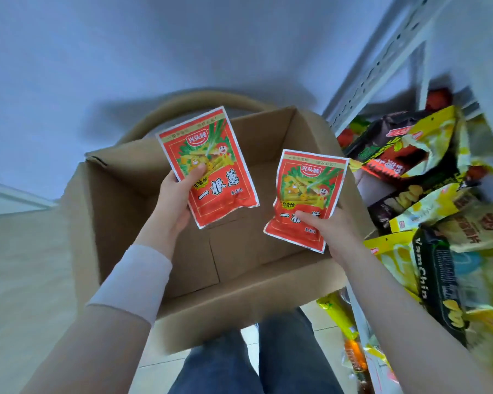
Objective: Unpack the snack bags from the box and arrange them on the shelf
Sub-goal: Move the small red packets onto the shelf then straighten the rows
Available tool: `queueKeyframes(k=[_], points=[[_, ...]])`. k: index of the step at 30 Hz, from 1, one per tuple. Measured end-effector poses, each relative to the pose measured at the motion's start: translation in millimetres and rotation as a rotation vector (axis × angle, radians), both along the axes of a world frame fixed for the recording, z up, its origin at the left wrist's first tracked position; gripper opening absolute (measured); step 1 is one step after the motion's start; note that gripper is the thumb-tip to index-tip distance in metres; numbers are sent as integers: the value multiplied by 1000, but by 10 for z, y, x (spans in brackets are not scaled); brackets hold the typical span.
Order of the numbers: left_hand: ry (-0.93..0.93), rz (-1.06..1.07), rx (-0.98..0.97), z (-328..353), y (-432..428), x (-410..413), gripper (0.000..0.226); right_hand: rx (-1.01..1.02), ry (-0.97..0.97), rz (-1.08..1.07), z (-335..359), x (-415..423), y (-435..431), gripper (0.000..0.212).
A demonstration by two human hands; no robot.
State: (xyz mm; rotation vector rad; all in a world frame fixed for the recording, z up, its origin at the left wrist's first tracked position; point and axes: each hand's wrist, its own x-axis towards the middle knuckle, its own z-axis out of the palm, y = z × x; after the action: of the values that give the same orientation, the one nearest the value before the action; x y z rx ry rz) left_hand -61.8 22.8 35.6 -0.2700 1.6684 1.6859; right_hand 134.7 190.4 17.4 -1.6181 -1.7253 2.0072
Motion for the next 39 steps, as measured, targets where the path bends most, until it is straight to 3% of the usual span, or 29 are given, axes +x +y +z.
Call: queueKeyframes(k=[4, 12, 15, 25, 32, 39], points=[[95, -185, 176, 422, -22, 149, 29, 109, 44, -190, 342, 477, -393, 50], [282, -433, 266, 1174, 174, 948, 28, 181, 157, -554, 1029, 1500, -1142, 21], [331, -556, 334, 1448, 298, 1501, 23, 256, 167, -682, 1270, 2032, -1341, 23], [412, -981, 631, 2143, 155, 4208, 10, 449, 233, -1043, 1825, 4481, -2481, 22], [378, -1272, 706, 2248, -440, 6346, 14, 520, 125, -1317, 2047, 6307, -3600, 21], [391, -1509, 738, 2438, -649, 7857, 11, 562, 110, -1550, 2148, 7461, -4110, 26]])
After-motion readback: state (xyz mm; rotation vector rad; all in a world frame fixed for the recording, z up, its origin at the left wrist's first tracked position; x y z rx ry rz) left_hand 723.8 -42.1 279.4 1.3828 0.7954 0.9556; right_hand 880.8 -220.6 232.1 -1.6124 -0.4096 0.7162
